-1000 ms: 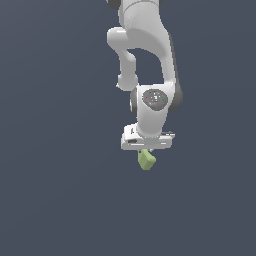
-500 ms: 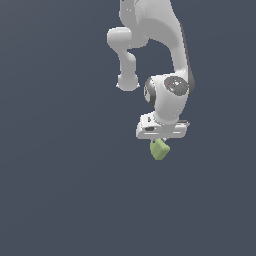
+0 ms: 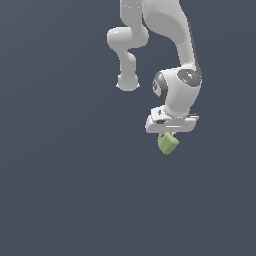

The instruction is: Pick up the object and move it to a goal position.

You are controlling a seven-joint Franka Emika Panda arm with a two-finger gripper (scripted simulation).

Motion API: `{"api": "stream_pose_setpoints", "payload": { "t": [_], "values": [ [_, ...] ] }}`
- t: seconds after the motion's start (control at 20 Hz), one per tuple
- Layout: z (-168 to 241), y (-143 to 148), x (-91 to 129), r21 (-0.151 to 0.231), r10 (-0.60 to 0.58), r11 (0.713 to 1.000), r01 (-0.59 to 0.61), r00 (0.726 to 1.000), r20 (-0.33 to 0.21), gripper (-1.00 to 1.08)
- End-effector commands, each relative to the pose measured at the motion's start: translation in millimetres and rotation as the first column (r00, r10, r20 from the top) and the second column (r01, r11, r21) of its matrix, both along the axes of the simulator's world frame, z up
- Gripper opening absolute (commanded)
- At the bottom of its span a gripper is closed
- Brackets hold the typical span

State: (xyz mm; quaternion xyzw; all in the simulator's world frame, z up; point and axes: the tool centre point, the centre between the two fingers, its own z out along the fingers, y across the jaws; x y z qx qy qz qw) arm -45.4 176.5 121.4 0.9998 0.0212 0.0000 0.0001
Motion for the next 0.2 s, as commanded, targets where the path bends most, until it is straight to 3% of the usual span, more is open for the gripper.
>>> {"api": "stream_pose_setpoints", "payload": {
  "t": [0.0,0.15],
  "values": [
    [0.4,0.6,0.0,0.0,-0.002,1.0,0.002,1.0,0.0,-1.0],
    [-0.1,-1.5,2.0,0.0,-0.002,1.0,0.002,1.0,0.0,-1.0]
  ]
}}
